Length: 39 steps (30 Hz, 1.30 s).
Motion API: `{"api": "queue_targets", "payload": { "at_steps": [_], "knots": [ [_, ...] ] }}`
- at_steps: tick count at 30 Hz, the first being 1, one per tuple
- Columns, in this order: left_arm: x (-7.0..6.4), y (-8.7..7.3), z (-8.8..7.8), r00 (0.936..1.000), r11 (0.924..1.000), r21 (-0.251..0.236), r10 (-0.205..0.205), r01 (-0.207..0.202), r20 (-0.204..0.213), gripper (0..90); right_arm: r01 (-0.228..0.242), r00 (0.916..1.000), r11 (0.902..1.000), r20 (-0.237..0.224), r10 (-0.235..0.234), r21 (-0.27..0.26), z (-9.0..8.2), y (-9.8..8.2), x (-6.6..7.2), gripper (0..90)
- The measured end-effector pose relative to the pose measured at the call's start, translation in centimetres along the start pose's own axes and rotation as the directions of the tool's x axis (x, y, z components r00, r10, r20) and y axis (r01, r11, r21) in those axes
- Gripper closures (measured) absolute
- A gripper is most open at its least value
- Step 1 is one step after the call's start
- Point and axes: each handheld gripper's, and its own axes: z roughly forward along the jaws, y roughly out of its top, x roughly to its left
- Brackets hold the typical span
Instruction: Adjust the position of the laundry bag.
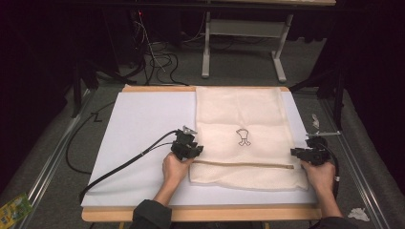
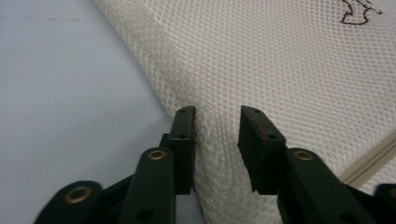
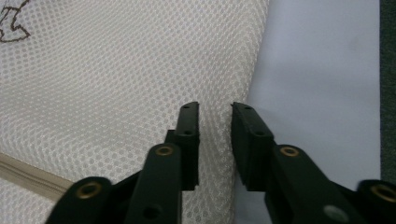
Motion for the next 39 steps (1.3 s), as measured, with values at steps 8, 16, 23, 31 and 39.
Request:
{"api": "queue_targets", "payload": {
  "at_steps": [8, 16, 23, 31, 39],
  "knots": [
    [0.4, 0.4, -0.8, 0.9997, 0.9998, -0.017, 0.006, -0.005, 0.025, 85.9, 0.035, 0.9994, 0.9977, -0.003, -0.035, -0.058, -0.6, -0.1, 0.4, 90.0],
    [0.5, 0.7, -1.9, 0.9994, 0.9989, -0.042, 0.022, -0.021, 0.025, 86.4, 0.045, 0.9986, 0.9956, -0.022, -0.047, -0.082, -1.3, -0.2, 0.6, 90.0],
    [1.0, 0.7, -2.6, 0.9996, 0.998, -0.059, 0.022, -0.021, 0.02, 86.4, 0.061, 0.9969, 0.9924, -0.043, -0.065, -0.107, -1.2, -0.2, 1.2, 90.0],
    [1.8, 0.3, -3.6, 0.9997, 0.9972, -0.072, 0.017, -0.016, 0.015, 86.7, 0.067, 0.9939, 0.99, -0.079, -0.077, -0.124, -1.4, -0.3, 2.0, 90.0],
    [2.7, -0.1, -4.8, 0.9999, 0.9955, -0.094, 0.004, -0.003, 0.01, 86.7, 0.08, 0.9894, 0.9884, -0.111, -0.095, -0.129, -1.1, -0.2, 3.0, 90.0]
  ]
}}
